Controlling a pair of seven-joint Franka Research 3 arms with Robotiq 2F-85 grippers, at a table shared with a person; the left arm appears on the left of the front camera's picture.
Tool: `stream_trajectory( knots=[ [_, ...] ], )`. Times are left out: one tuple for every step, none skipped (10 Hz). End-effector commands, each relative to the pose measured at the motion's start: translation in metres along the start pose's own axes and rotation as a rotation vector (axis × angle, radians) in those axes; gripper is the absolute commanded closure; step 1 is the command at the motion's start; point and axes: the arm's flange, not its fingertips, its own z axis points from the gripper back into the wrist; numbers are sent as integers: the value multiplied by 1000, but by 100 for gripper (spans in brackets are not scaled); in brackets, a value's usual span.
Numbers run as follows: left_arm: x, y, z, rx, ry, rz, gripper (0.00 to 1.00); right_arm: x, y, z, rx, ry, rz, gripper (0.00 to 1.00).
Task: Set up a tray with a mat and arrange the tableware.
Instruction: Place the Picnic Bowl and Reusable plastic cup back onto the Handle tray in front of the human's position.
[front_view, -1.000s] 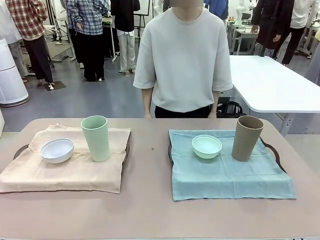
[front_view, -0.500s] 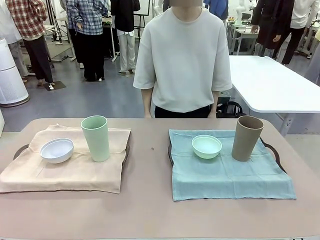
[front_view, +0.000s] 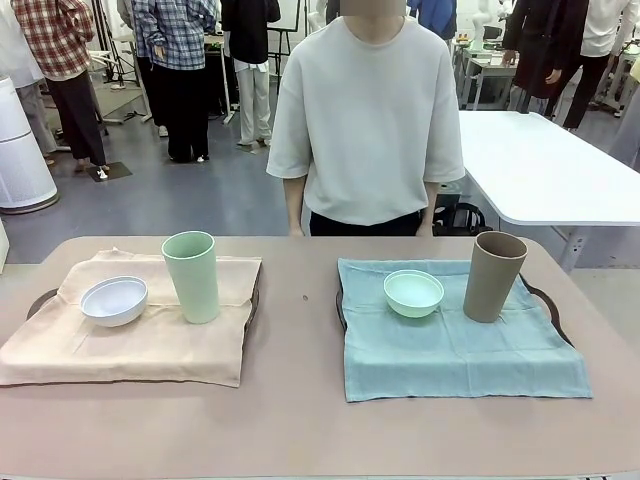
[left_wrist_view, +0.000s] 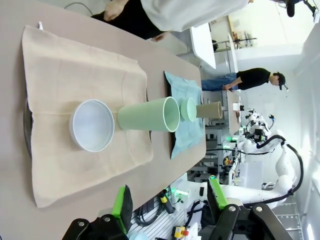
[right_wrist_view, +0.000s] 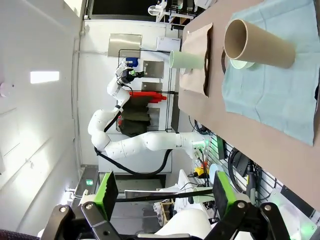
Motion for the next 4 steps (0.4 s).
stream_trajectory(
  knots=[
    [-2,-1,1,-3,4,9,20,3,1,2,1,-5,-6,0],
    [-2,-1,1,-3,4,9,20,3,1,2,1,-5,-6,0],
    [-2,-1,1,-3,4,9,20,3,1,2,1,-5,-6,0],
    [-2,-1,1,-3,4,9,20,3,1,2,1,-5,-6,0]
  ],
)
